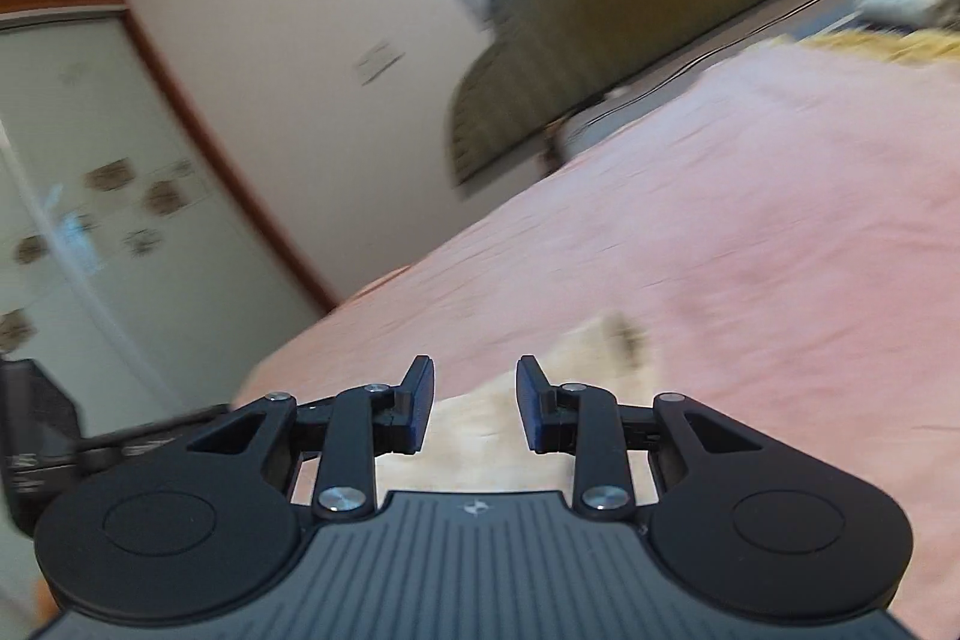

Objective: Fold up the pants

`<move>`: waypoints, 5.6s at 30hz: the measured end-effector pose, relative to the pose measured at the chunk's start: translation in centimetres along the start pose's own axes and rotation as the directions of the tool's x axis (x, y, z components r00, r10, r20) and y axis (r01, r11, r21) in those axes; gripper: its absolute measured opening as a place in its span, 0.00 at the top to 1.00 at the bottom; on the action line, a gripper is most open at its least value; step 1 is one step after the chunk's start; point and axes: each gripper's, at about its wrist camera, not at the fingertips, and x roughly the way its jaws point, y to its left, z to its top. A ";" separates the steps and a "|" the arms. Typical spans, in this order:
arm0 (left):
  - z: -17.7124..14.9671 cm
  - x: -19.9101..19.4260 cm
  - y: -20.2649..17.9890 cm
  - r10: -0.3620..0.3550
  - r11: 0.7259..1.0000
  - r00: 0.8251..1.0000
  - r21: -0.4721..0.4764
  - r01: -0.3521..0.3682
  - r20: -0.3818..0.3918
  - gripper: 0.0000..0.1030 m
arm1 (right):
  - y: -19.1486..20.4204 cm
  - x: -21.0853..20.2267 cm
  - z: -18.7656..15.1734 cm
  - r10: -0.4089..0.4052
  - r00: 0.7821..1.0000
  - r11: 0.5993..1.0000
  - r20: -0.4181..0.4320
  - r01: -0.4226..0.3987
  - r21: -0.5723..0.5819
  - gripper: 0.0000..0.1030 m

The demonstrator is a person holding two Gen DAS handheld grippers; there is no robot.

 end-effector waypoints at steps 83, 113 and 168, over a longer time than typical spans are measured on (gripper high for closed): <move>-2.1 -1.7 6.0 0.037 0.996 0.999 0.078 -0.035 -0.030 0.82 | -1.2 4.3 -0.4 -0.023 0.978 0.988 -0.208 -0.010 -0.157 0.78; 1.0 -4.6 12.1 0.227 0.971 0.973 0.063 -0.230 0.049 0.56 | -0.2 14.0 0.4 -0.418 0.903 0.880 -0.101 0.375 -0.291 0.47; -11.8 -5.2 5.1 0.368 0.919 0.930 0.147 -0.365 0.006 0.00 | 7.7 4.2 -12.3 -0.284 0.926 0.909 -0.251 0.176 -0.377 0.00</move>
